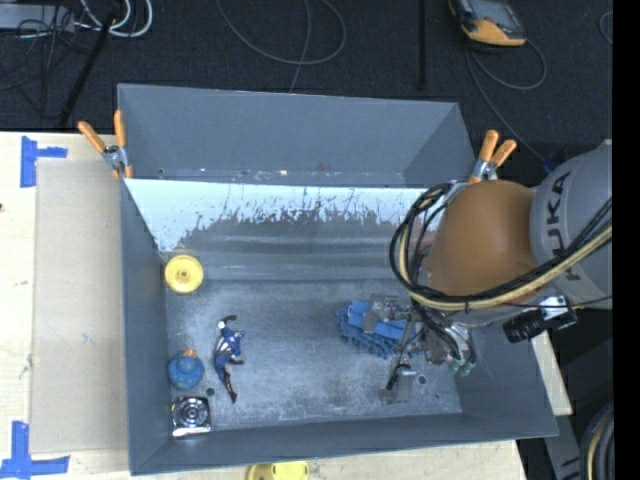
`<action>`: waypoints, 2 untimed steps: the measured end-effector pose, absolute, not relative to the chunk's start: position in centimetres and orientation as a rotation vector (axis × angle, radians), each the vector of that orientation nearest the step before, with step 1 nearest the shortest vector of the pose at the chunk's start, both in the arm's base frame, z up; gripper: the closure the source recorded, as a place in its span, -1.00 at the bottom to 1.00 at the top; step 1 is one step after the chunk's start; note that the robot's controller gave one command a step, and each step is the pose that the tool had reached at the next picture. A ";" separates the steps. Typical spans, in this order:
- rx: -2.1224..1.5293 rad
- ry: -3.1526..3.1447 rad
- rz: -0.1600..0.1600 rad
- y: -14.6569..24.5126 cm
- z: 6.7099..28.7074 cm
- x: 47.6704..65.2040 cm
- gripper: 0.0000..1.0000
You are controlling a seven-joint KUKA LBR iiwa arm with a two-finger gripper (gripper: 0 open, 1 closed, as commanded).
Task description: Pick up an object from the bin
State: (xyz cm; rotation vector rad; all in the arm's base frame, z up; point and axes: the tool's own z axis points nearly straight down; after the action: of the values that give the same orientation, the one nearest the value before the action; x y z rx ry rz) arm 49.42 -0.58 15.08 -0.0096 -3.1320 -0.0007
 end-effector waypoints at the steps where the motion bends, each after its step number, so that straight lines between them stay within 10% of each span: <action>1: -0.009 -3.140 -0.001 -0.6 15.5 49.6 -1.00; 2: -0.074 -3.149 -0.001 -2.3 11.3 55.2 -1.00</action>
Offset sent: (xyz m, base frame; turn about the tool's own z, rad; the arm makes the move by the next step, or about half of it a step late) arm 0.0760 -0.0255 -0.0594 0.0616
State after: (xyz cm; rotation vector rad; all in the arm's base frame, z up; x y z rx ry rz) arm 55.23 -2.34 11.28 -0.0735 -3.1495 -0.0014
